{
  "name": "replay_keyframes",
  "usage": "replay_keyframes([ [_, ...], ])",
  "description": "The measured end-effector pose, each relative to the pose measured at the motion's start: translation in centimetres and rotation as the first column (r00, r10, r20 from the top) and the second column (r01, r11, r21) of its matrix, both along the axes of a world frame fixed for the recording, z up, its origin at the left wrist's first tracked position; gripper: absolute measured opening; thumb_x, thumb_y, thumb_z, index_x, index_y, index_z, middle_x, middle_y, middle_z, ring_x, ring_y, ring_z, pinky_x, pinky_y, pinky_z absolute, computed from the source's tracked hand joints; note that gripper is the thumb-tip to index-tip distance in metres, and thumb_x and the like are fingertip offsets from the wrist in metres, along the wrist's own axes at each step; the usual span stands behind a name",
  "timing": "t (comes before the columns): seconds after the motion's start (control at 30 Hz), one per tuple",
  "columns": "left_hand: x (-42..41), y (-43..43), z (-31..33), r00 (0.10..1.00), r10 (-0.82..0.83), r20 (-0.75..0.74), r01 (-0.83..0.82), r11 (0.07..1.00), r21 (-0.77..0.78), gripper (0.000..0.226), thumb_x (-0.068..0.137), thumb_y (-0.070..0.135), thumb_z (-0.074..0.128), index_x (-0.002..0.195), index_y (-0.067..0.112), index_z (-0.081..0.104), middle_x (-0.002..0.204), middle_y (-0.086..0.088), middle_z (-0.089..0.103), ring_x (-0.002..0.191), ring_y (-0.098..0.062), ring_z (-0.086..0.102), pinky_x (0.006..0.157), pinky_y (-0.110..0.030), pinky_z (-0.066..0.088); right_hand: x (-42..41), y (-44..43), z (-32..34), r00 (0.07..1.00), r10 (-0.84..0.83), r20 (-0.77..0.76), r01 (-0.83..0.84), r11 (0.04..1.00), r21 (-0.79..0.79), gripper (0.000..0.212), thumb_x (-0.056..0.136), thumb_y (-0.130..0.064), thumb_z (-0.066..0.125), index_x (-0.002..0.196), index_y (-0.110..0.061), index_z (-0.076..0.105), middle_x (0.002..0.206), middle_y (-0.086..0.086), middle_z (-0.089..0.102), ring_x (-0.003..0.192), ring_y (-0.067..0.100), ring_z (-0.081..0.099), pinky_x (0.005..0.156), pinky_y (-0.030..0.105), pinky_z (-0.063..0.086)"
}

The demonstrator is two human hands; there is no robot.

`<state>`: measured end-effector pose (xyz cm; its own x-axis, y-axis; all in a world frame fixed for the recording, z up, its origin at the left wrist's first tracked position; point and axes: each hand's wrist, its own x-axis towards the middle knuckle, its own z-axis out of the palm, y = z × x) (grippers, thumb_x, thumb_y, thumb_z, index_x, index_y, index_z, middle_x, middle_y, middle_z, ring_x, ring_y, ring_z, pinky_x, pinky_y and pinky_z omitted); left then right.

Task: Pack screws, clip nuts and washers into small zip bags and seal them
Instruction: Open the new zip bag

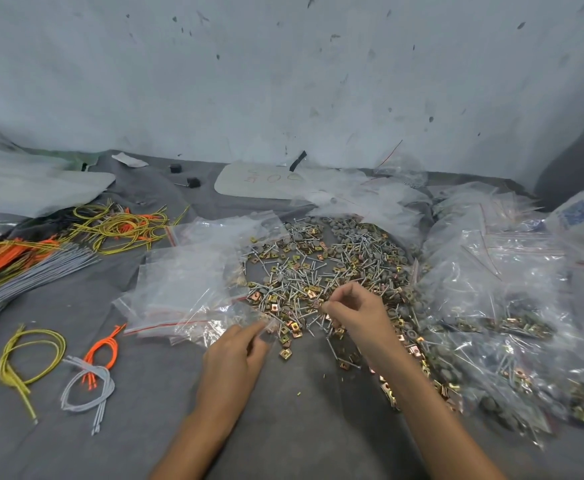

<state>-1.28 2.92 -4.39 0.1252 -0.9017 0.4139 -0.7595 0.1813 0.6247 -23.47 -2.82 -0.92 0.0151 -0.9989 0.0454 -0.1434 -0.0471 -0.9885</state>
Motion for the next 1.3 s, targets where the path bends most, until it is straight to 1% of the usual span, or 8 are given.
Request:
replay_keyframes([
  [0.1,0.1,-0.1,-0.1,1.000,0.000,-0.029,0.000,1.000,0.006,0.039,0.084,0.009,0.072,0.114,0.032,0.075,0.073,0.011,0.058,0.067,-0.008,0.053,0.063,-0.025,0.036,-0.6,-0.3,-0.6,0.947,-0.089,-0.310,0.068,0.995,-0.077,0.012,0.085,-0.020,0.071,0.079,-0.025,0.062,0.074,-0.003,0.067,0.063,0.009,0.057,0.062,0.031,0.048],
  [0.27,0.1,-0.2,-0.3,1.000,0.005,-0.023,-0.005,1.000,0.002,0.035,0.084,0.021,0.061,0.114,0.032,0.074,0.072,0.013,0.055,0.067,-0.008,0.052,0.063,-0.025,0.039,-1.4,-1.8,-0.3,0.802,-0.099,-0.589,0.047,0.994,-0.103,0.009,0.092,-0.024,0.066,0.088,-0.031,0.063,0.084,-0.013,0.065,0.067,0.002,0.057,0.056,0.020,0.039],
  [0.7,0.1,-0.2,-0.2,0.999,0.014,-0.050,-0.013,1.000,0.015,0.033,0.083,0.016,0.065,0.111,0.029,0.076,0.072,0.008,0.059,0.067,-0.012,0.056,0.064,-0.026,0.040,2.4,-6.7,0.1,0.481,0.039,-0.876,-0.156,0.987,-0.041,0.026,0.097,-0.034,0.065,0.121,-0.026,0.069,0.114,0.000,0.064,0.102,0.022,0.062,0.090,0.037,0.050],
  [0.93,0.0,-0.1,0.0,0.999,0.020,-0.044,-0.020,1.000,0.004,0.035,0.082,0.006,0.071,0.110,0.027,0.077,0.071,0.005,0.061,0.067,-0.014,0.057,0.064,-0.026,0.039,2.3,-6.8,0.5,0.471,0.049,-0.881,-0.135,0.991,-0.017,0.016,0.103,-0.016,0.048,0.093,-0.016,0.061,0.108,0.003,0.058,0.107,0.023,0.050,0.094,0.040,0.044],
  [1.03,-0.1,-0.2,0.0,0.998,0.020,-0.053,-0.020,1.000,0.014,0.034,0.083,0.007,0.070,0.110,0.027,0.077,0.072,0.005,0.061,0.068,-0.013,0.056,0.065,-0.025,0.037,1.8,-5.8,1.2,0.670,0.010,-0.742,-0.066,0.997,-0.047,0.023,0.106,-0.021,0.044,0.091,-0.012,0.058,0.092,0.003,0.062,0.086,0.019,0.056,0.074,0.038,0.047],
  [1.13,0.0,-0.2,0.0,0.998,0.014,-0.056,-0.013,1.000,0.010,0.034,0.084,0.008,0.070,0.111,0.027,0.077,0.072,0.006,0.061,0.068,-0.012,0.055,0.065,-0.021,0.035,1.6,-3.9,2.0,0.978,0.051,-0.204,-0.025,0.991,0.128,0.019,0.106,-0.022,0.049,0.101,-0.010,0.063,0.083,0.002,0.070,0.073,0.016,0.061,0.064,0.029,0.052],
  [1.2,-0.1,-0.2,0.0,0.997,0.009,-0.072,-0.009,1.000,0.005,0.035,0.084,0.007,0.070,0.112,0.027,0.077,0.072,0.007,0.061,0.066,-0.009,0.053,0.065,-0.022,0.035,1.5,-2.6,2.1,0.983,0.092,0.158,-0.126,0.966,0.225,0.017,0.104,-0.014,0.053,0.108,-0.004,0.066,0.081,0.003,0.071,0.073,0.015,0.063,0.066,0.026,0.055],
  [1.3,-0.1,-0.3,0.1,0.995,0.012,-0.096,-0.012,1.000,-0.002,0.035,0.082,0.004,0.071,0.110,0.023,0.078,0.071,0.008,0.059,0.065,-0.009,0.051,0.065,-0.021,0.035,1.6,-1.0,1.8,0.894,0.125,0.431,-0.235,0.949,0.213,0.021,0.100,-0.001,0.054,0.116,0.000,0.067,0.088,0.010,0.072,0.078,0.016,0.067,0.071,0.026,0.058],
])
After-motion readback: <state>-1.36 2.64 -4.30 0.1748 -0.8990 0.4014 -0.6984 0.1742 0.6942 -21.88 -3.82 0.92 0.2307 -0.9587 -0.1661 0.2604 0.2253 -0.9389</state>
